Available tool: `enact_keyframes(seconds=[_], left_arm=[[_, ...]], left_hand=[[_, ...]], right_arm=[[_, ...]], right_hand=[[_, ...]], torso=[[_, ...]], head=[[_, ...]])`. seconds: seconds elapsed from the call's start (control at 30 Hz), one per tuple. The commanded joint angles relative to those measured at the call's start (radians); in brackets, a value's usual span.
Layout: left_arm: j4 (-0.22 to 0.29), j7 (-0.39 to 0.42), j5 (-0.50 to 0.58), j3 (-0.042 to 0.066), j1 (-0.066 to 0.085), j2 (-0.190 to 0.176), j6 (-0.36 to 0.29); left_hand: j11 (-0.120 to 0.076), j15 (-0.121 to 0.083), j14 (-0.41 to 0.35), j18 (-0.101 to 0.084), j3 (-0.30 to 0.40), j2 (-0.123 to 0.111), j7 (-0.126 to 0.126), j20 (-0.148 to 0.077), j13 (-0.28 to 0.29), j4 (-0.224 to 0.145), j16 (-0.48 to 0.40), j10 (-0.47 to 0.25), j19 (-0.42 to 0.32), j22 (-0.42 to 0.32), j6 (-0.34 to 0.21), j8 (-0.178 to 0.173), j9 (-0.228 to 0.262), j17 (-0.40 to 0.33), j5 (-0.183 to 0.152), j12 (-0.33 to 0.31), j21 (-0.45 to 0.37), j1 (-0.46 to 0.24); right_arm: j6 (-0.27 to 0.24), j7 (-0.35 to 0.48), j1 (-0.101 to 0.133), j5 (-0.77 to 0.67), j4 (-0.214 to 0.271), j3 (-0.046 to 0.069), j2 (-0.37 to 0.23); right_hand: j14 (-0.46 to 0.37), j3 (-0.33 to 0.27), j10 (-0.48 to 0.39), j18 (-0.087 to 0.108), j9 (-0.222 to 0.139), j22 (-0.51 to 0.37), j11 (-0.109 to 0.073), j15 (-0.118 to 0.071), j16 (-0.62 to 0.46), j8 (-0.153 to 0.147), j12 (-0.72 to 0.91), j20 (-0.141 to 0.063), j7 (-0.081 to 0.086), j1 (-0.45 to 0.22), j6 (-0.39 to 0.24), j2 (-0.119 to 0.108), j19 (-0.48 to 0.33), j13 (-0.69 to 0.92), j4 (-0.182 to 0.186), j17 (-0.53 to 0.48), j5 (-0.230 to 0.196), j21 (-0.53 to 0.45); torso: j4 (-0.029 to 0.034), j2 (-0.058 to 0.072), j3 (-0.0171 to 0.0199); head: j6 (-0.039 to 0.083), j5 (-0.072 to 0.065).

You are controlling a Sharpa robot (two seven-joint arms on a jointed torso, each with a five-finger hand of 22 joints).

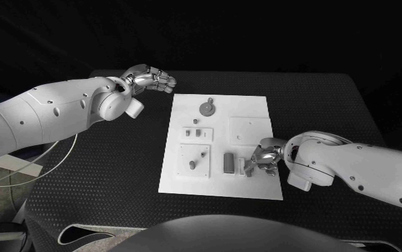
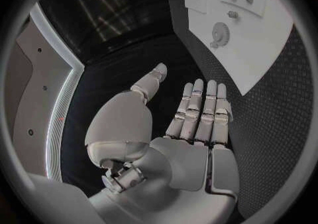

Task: Assemble the parts on the task board

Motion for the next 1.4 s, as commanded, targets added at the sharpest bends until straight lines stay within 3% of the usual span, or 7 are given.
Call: enact_keyframes(seconds=[0.03, 0.3, 0.83, 1.4], left_arm=[[0.002, 0.007, -0.002, 0.001, 0.001, 0.001, 0.010], [0.002, 0.007, -0.002, 0.001, 0.001, 0.001, 0.012], [0.002, 0.007, -0.003, 0.001, 0.001, 0.002, 0.012], [0.003, 0.006, -0.003, 0.001, 0.001, 0.000, 0.011]], left_hand=[[-0.002, 0.005, 0.002, 0.000, 0.001, -0.007, 0.001, 0.003, -0.001, 0.005, -0.005, 0.000, -0.001, -0.002, 0.000, 0.004, 0.000, 0.001, -0.004, 0.006, 0.004, -0.002], [-0.002, 0.005, 0.002, 0.000, 0.001, -0.007, 0.001, 0.003, -0.001, 0.005, -0.005, 0.000, -0.001, -0.002, 0.000, 0.004, 0.000, 0.002, -0.004, 0.006, 0.004, -0.002], [-0.003, 0.005, 0.002, 0.000, 0.001, -0.007, 0.001, 0.003, -0.002, 0.005, -0.006, 0.000, -0.001, -0.002, 0.000, 0.004, 0.000, 0.002, -0.004, 0.006, 0.004, -0.002], [-0.003, 0.005, 0.002, 0.001, 0.001, -0.007, 0.001, 0.003, -0.003, 0.005, -0.006, 0.001, -0.001, -0.002, 0.000, 0.005, 0.000, 0.002, -0.004, 0.006, 0.004, -0.002]], right_arm=[[-0.021, 0.008, -0.001, 0.012, 0.002, 0.000, 0.003], [-0.055, 0.015, -0.001, 0.001, 0.000, 0.000, 0.002], [-0.020, 0.015, -0.001, 0.024, -0.001, 0.000, 0.018], [-0.028, 0.012, -0.001, 0.026, -0.018, 0.000, 0.027]], right_hand=[[0.015, 0.007, 0.005, 0.013, 0.001, 0.018, 0.000, -0.009, 0.004, 0.002, 0.005, 0.001, 0.006, 0.036, 0.000, 0.036, 0.007, -0.002, -0.002, -0.001, 0.003, 0.006], [0.015, 0.007, 0.005, 0.013, 0.001, 0.018, 0.000, -0.009, 0.004, 0.002, 0.005, 0.001, 0.006, 0.035, 0.000, 0.035, 0.007, -0.002, -0.002, -0.002, 0.003, 0.007], [0.016, 0.008, 0.006, 0.013, 0.000, 0.017, 0.000, -0.010, 0.003, 0.002, 0.005, 0.000, 0.006, 0.033, 0.000, 0.034, 0.008, -0.002, -0.002, -0.002, 0.003, 0.007], [0.015, 0.008, 0.005, 0.013, -0.002, 0.016, 0.000, -0.010, 0.002, 0.000, 0.004, 0.000, 0.006, 0.027, -0.001, 0.027, 0.008, -0.003, -0.002, -0.003, 0.003, 0.006]], torso=[[-0.0001, 0.000, 0.0006], [0.0003, 0.000, 0.0010], [0.0002, 0.000, -0.0003], [0.0000, 0.000, 0.0000]], head=[[0.000, 0.000], [0.000, 0.002], [0.000, 0.004], [0.000, 0.005]])
